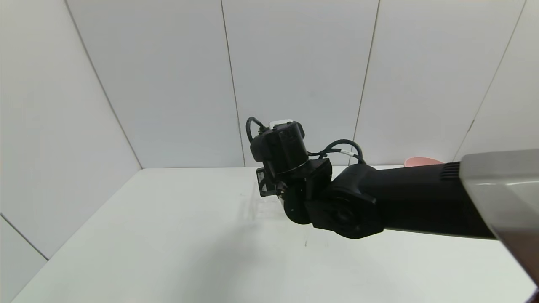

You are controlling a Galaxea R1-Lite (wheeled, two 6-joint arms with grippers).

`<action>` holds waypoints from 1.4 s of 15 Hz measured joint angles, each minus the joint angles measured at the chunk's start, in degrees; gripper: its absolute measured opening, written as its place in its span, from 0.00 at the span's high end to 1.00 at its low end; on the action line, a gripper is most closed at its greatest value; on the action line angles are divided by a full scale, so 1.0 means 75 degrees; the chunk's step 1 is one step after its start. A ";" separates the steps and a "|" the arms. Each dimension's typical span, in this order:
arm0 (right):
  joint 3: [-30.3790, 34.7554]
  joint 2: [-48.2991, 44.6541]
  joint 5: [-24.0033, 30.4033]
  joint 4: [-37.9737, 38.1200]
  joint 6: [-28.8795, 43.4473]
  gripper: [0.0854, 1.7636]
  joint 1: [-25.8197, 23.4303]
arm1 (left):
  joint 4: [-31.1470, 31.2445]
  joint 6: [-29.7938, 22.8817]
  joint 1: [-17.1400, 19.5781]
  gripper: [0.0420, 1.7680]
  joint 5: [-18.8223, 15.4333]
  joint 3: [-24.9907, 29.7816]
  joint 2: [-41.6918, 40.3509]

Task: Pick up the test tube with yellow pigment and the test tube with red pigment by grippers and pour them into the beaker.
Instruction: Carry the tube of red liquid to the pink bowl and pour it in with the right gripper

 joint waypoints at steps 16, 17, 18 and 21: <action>0.5219 -0.5470 0.6775 0.1425 -0.4361 0.76 -0.4598 | 0.0000 0.0000 0.0000 0.03 0.0000 0.0000 0.0000; 0.5201 -0.5484 0.6840 0.1556 -0.4678 0.76 -0.4888 | 0.0000 0.0003 0.0000 0.03 0.0000 0.0000 0.0000; 0.5183 -0.5461 0.6869 0.1695 -0.4969 0.76 -0.5115 | 0.0000 0.0003 0.0000 0.03 0.0000 0.0000 0.0000; 0.4930 -0.5213 0.6888 0.2048 -0.5487 0.76 -0.5700 | 0.0000 0.0000 0.0000 0.03 -0.0003 0.0000 0.0000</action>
